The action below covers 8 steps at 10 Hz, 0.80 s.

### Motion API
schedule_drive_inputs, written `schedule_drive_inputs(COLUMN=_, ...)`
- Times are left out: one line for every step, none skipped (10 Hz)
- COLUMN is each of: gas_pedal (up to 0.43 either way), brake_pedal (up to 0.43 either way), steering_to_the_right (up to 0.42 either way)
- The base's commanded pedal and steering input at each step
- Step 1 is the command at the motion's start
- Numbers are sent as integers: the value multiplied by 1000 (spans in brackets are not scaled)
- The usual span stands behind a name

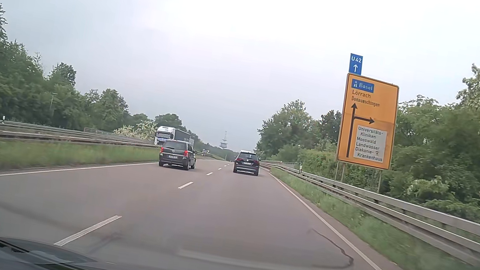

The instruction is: Follow the waypoints while adhering to traffic rules and regulations

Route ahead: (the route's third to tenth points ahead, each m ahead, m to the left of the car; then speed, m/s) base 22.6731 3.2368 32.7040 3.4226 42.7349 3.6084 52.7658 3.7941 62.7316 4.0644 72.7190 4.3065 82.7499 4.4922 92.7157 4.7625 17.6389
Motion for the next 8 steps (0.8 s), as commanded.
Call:
schedule_drive_inputs(gas_pedal=130, brake_pedal=0, steering_to_the_right=-3)
schedule_drive_inputs(gas_pedal=130, brake_pedal=0, steering_to_the_right=-2)
schedule_drive_inputs(gas_pedal=130, brake_pedal=0, steering_to_the_right=-1)
schedule_drive_inputs(gas_pedal=130, brake_pedal=0, steering_to_the_right=0)
schedule_drive_inputs(gas_pedal=130, brake_pedal=0, steering_to_the_right=0)
schedule_drive_inputs(gas_pedal=130, brake_pedal=0, steering_to_the_right=0)
schedule_drive_inputs(gas_pedal=130, brake_pedal=0, steering_to_the_right=0)
schedule_drive_inputs(gas_pedal=130, brake_pedal=0, steering_to_the_right=0)
